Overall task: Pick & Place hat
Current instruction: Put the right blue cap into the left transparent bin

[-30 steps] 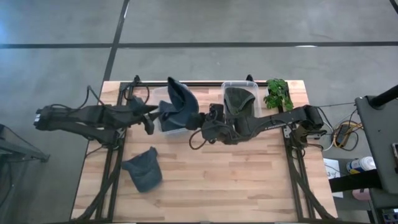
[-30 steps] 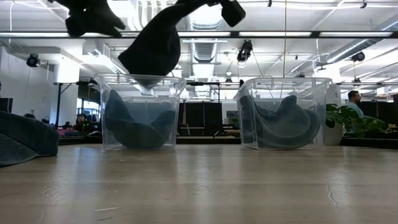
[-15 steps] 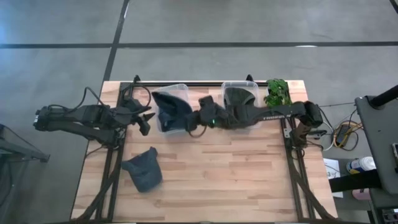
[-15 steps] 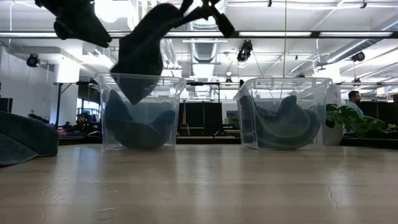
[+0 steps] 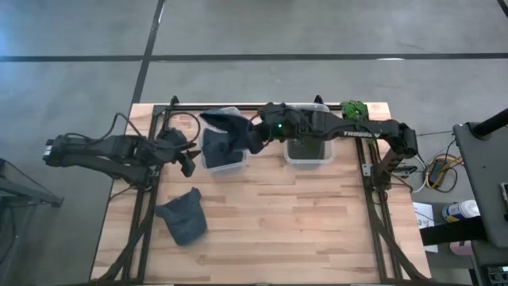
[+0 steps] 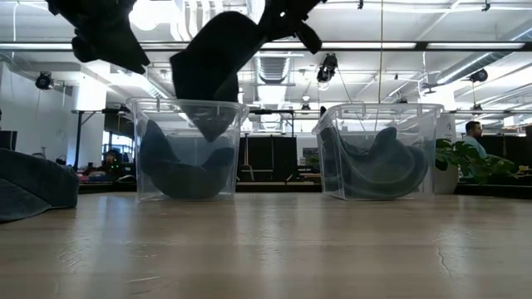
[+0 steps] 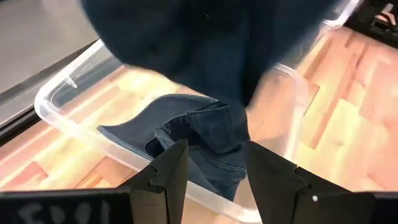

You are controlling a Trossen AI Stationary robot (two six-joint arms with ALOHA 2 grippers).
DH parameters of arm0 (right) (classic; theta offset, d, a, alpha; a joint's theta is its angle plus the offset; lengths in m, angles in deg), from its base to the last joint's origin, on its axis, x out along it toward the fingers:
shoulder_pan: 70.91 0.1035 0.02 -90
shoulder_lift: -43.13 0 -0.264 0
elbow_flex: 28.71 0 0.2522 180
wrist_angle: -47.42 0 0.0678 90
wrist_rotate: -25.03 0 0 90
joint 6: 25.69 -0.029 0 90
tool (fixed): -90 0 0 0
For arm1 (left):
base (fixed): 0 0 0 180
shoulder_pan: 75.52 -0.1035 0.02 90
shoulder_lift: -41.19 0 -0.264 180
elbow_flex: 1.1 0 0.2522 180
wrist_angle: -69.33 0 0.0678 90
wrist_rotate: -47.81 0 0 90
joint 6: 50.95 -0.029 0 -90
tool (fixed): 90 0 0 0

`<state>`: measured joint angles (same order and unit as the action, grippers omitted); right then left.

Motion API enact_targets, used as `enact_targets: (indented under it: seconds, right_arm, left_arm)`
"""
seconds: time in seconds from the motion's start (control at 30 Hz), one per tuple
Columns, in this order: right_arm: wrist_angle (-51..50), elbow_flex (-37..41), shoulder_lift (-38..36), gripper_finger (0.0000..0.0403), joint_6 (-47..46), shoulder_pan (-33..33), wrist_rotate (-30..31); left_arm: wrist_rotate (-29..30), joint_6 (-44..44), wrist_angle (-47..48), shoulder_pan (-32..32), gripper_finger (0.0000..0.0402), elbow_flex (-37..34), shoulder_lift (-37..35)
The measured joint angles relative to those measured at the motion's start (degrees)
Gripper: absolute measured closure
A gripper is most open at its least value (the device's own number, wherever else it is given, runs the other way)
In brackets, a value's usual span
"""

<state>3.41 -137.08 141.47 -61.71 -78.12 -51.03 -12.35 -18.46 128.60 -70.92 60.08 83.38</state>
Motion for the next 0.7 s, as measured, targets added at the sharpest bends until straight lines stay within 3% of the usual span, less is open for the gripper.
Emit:
enact_targets:
  seconds: [0.17,0.43,0.7]
  right_arm:
    - [-0.6,0.1,0.9,0.0390,1.1,-4.6,-11.2]
    - [-1.7,-1.9,4.0,0.0390,7.4,-12.7,-28.9]
    - [-8.3,-2.3,4.2,0.0390,9.5,-11.9,-30.7]
  left_arm:
    - [3.8,5.4,0.0,0.0,0.0248,0.0,0.6]
    - [3.9,13.3,1.0,0.0,0.0248,-1.6,1.9]
    - [3.3,32.7,9.5,0.0,0.0248,-2.7,3.1]
